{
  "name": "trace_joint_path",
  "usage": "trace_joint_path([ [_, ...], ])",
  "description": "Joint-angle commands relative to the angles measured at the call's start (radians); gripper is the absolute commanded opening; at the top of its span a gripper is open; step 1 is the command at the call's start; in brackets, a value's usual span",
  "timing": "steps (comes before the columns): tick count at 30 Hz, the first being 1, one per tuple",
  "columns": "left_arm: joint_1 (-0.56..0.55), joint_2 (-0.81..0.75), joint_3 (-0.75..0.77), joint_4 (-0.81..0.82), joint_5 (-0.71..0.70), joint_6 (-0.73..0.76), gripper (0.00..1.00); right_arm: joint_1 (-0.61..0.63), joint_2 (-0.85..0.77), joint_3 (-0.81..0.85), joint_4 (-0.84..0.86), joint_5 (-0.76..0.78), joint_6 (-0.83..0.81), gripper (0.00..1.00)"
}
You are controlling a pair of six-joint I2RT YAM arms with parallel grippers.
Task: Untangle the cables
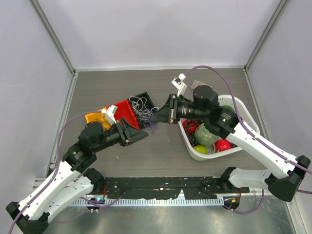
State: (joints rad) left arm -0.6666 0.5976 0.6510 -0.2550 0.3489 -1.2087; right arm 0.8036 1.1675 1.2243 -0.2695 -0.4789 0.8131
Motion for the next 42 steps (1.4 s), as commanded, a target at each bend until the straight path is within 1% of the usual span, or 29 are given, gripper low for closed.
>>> trace_joint_path([
  [1, -0.039, -0.007, 0.113, 0.026, -0.109, 0.162, 0.47, -0.032, 0.007, 0.041, 0.084, -0.026, 0.150, 0.01],
  [3, -0.070, -0.016, 0.127, 0.031, -0.192, 0.234, 0.50, -0.044, 0.012, 0.046, 0.084, -0.036, 0.181, 0.01],
  [4, -0.079, -0.013, 0.137, 0.033, -0.212, 0.262, 0.51, -0.049, 0.017, 0.047, 0.087, -0.041, 0.204, 0.01],
  [8, -0.093, 0.050, 0.183, 0.034, -0.168, 0.359, 0.53, -0.060, 0.030, 0.047, 0.101, -0.055, 0.251, 0.01],
  [13, -0.120, 0.116, 0.214, 0.060, -0.136, 0.426, 0.54, -0.073, 0.038, 0.044, 0.138, -0.064, 0.310, 0.01],
  [16, -0.126, 0.139, 0.213, 0.077, -0.139, 0.445, 0.56, -0.080, 0.046, 0.044, 0.168, -0.072, 0.349, 0.01],
  [21, -0.125, 0.171, 0.216, 0.111, -0.177, 0.455, 0.62, -0.083, 0.054, 0.037, 0.204, -0.082, 0.382, 0.01],
  [27, -0.125, 0.197, 0.226, 0.152, -0.203, 0.477, 0.62, -0.086, 0.058, 0.034, 0.219, -0.079, 0.390, 0.01],
  [33, -0.125, 0.185, 0.208, 0.203, -0.223, 0.474, 0.60, -0.086, 0.064, 0.034, 0.231, -0.076, 0.405, 0.01],
  [35, -0.125, 0.179, 0.199, 0.226, -0.238, 0.466, 0.55, -0.087, 0.066, 0.030, 0.233, -0.072, 0.408, 0.01],
  [36, -0.126, 0.180, 0.193, 0.243, -0.241, 0.462, 0.48, -0.086, 0.064, 0.029, 0.233, -0.070, 0.408, 0.01],
  [38, -0.126, 0.182, 0.190, 0.249, -0.241, 0.468, 0.32, -0.087, 0.063, 0.026, 0.231, -0.069, 0.411, 0.01],
  [39, -0.125, 0.183, 0.196, 0.222, -0.257, 0.474, 0.20, -0.086, 0.063, 0.026, 0.231, -0.067, 0.411, 0.01],
  [40, -0.125, 0.185, 0.202, 0.180, -0.261, 0.488, 0.12, -0.086, 0.061, 0.026, 0.230, -0.067, 0.408, 0.01],
  [41, -0.128, 0.182, 0.208, 0.153, -0.267, 0.494, 0.09, -0.087, 0.061, 0.026, 0.225, -0.063, 0.406, 0.01],
  [42, -0.125, 0.177, 0.207, 0.126, -0.277, 0.497, 0.08, -0.087, 0.057, 0.029, 0.211, -0.061, 0.391, 0.01],
])
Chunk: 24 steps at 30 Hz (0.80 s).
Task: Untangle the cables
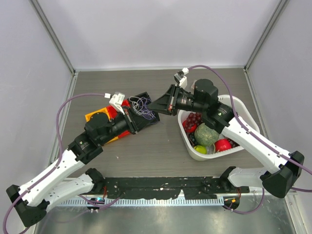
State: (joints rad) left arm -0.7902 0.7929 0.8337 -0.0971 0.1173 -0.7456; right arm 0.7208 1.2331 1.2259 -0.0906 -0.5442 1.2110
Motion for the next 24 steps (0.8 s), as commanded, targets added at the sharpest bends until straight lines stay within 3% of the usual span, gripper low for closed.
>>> trace_joint_path([
  [1, -0.003, -0.029, 0.019, -0.053, -0.056, 0.034, 0.08, -0.007, -0.009, 0.037, 0.014, 0.010, -0.019, 0.01],
  [3, -0.001, -0.063, 0.012, -0.114, -0.086, 0.035, 0.07, -0.012, -0.009, 0.073, -0.079, 0.035, -0.094, 0.01],
  [4, -0.001, -0.079, 0.012, -0.153, -0.108, 0.035, 0.00, -0.014, -0.009, 0.108, -0.163, 0.047, -0.161, 0.01],
  [13, -0.003, -0.256, 0.018, -0.450, -0.274, 0.008, 0.00, -0.017, 0.022, 0.328, -0.656, 0.269, -0.595, 0.02],
  [20, -0.001, -0.288, 0.077, -0.575, -0.340, -0.001, 0.00, -0.015, 0.049, 0.391, -0.801, 0.384, -0.752, 0.06],
  [24, -0.001, -0.267, 0.146, -0.703, -0.461, -0.040, 0.00, -0.015, 0.063, 0.428, -0.866, 0.460, -0.823, 0.05],
])
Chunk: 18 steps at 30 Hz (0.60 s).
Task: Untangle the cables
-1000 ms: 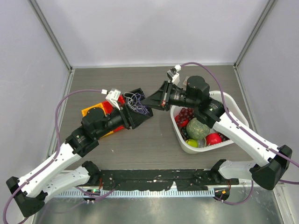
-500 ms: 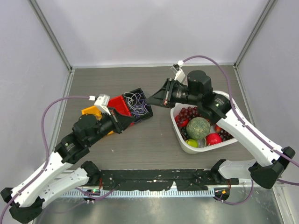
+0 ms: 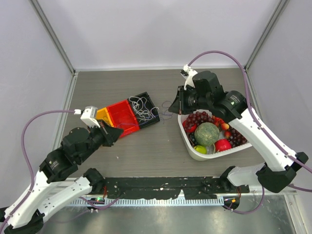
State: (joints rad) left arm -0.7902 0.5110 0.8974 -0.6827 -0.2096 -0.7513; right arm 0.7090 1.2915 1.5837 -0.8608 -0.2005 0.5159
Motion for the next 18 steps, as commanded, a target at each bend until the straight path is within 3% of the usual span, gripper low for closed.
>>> trace_joint_path([
  [1, -0.001, 0.017, 0.106, -0.150, -0.170, -0.042, 0.00, -0.003, 0.009, 0.071, -0.106, 0.122, -0.140, 0.05],
  [6, -0.001, 0.030, 0.193, -0.202, -0.272, -0.040, 0.00, -0.002, 0.014, 0.036, -0.083, 0.092, -0.128, 0.06],
  [11, -0.001, 0.116, 0.282, -0.236, -0.287, -0.028, 0.00, 0.000, 0.031, -0.020, 0.023, 0.040, -0.083, 0.04],
  [18, -0.001, 0.268, 0.351, -0.256, -0.237, -0.034, 0.00, 0.049, 0.144, -0.111, 0.368, -0.066, 0.056, 0.04],
])
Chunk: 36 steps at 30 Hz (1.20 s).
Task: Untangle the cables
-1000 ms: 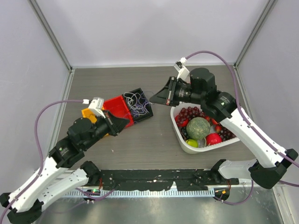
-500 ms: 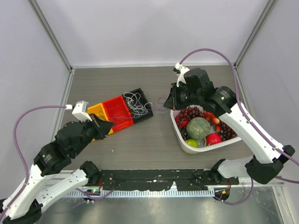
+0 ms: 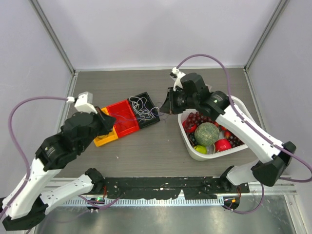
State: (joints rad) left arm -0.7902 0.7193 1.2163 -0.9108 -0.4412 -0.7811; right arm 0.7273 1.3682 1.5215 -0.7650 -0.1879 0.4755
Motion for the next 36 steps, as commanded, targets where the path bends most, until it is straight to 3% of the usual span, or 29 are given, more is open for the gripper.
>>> trace_joint_path([
  [1, -0.001, 0.068, 0.032, -0.033, -0.016, -0.013, 0.00, 0.037, 0.083, -0.064, 0.309, -0.088, 0.112, 0.04],
  [6, -0.001, 0.088, 0.032, -0.083, -0.077, -0.078, 0.00, 0.076, 0.267, -0.034, 0.545, -0.105, 0.186, 0.04],
  [14, 0.000, 0.106, 0.023, -0.160, -0.109, -0.156, 0.00, 0.130, 0.486, 0.169, 0.573, -0.137, 0.186, 0.01],
  [24, 0.000, -0.006, 0.017, -0.316, -0.203, -0.277, 0.00, 0.268, 0.753, 0.357, 0.788, -0.191, 0.333, 0.02],
  [31, 0.000, 0.038, -0.001, -0.487, -0.206, -0.421, 0.00, 0.291, 0.853, 0.382, 0.771, -0.006, 0.281, 0.10],
  [36, 0.018, 0.130, -0.015, -0.404, -0.194, -0.365, 0.00, 0.296, 0.904, 0.391, 0.731, 0.038, 0.172, 0.22],
])
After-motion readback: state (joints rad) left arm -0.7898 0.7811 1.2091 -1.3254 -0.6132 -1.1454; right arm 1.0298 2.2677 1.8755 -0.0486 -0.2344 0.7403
